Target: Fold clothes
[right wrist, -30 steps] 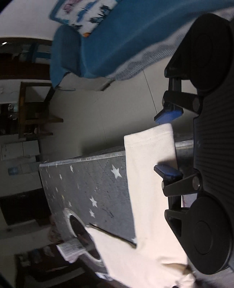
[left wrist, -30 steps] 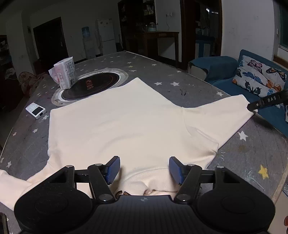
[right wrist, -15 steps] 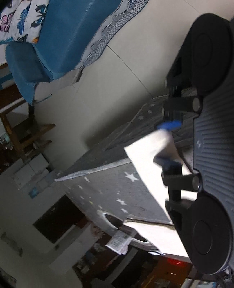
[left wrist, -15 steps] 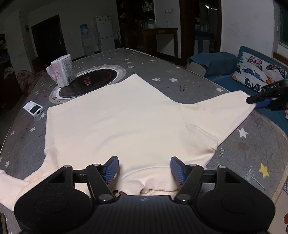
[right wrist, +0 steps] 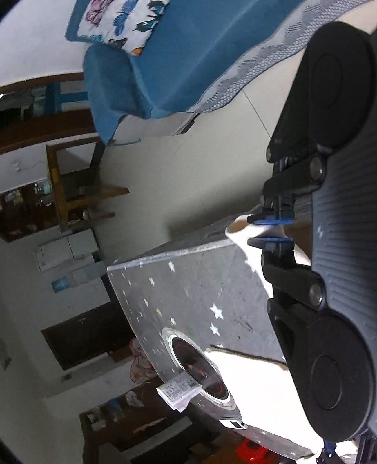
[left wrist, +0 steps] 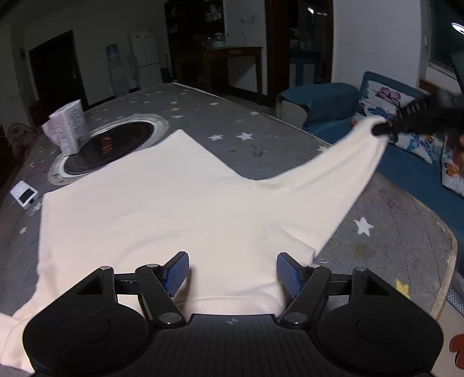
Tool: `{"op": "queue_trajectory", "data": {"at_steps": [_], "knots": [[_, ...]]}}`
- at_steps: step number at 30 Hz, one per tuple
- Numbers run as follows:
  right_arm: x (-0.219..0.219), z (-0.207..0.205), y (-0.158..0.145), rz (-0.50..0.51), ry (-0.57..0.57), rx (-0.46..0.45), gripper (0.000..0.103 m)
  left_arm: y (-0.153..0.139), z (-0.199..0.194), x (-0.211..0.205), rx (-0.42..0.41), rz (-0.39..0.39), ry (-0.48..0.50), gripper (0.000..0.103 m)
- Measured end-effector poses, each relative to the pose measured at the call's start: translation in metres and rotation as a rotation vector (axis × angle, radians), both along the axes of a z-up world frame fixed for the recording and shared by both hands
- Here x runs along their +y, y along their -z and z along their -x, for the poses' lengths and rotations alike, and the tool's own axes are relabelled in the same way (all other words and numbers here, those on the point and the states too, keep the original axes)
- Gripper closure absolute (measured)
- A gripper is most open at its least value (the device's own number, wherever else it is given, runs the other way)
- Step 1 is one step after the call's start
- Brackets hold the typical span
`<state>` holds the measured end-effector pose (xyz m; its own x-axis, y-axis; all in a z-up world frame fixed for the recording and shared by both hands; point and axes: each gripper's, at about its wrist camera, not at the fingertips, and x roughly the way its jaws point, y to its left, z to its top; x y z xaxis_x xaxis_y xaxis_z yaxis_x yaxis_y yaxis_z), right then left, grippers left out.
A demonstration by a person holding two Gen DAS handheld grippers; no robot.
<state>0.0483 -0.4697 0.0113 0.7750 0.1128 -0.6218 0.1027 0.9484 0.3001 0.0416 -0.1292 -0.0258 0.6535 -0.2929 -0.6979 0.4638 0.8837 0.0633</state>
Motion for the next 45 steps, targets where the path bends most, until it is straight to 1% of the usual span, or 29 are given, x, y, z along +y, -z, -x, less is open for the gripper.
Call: {"op": "queue_trajectory", "data": {"at_steps": [2,5,9,11,14,18,23,26,29,34,36,38,40,45], "knots": [[0.004,-0.002,-0.011,-0.003,-0.01,-0.012,0.096,0.003,0.001,-0.005,0.002,-0.01,0.015,0.033],[0.014,-0.003,-0.032,-0.016,-0.062,-0.03,0.096,0.006,0.002,-0.007,-0.01,-0.02,0.026,0.033],[0.044,-0.003,-0.064,-0.004,-0.158,-0.066,0.096,0.0,0.007,0.004,0.004,0.017,0.021,0.032],[0.061,-0.002,-0.081,0.003,-0.209,-0.083,0.096,-0.006,0.014,0.016,-0.007,0.036,0.014,0.03],[0.096,-0.004,-0.099,0.018,-0.293,-0.096,0.096,-0.016,0.024,0.041,-0.035,0.051,-0.029,0.027],[0.154,-0.007,-0.107,0.064,-0.422,-0.095,0.096,-0.026,0.036,0.076,-0.068,0.062,-0.098,0.026],[0.222,-0.013,-0.096,0.075,-0.555,-0.069,0.096,-0.029,0.046,0.122,-0.08,0.082,-0.214,0.026],[0.262,-0.016,-0.078,0.094,-0.63,-0.032,0.096,-0.028,0.053,0.146,-0.077,0.092,-0.281,0.026],[0.296,-0.018,-0.057,0.084,-0.694,0.013,0.096,-0.025,0.057,0.168,-0.06,0.108,-0.337,0.026],[0.341,-0.016,-0.022,0.092,-0.78,0.089,0.095,-0.022,0.064,0.186,-0.049,0.122,-0.387,0.026],[0.347,-0.016,-0.015,0.082,-0.798,0.104,0.095,-0.021,0.064,0.186,-0.047,0.126,-0.394,0.026],[0.351,-0.016,-0.01,0.071,-0.812,0.116,0.09,-0.021,0.064,0.188,-0.043,0.132,-0.399,0.026],[0.355,-0.015,-0.005,0.059,-0.826,0.128,0.08,-0.02,0.062,0.189,-0.036,0.137,-0.404,0.026],[0.332,-0.016,-0.017,0.103,-0.802,0.096,0.08,-0.019,0.055,0.182,-0.029,0.152,-0.385,0.026]]}}
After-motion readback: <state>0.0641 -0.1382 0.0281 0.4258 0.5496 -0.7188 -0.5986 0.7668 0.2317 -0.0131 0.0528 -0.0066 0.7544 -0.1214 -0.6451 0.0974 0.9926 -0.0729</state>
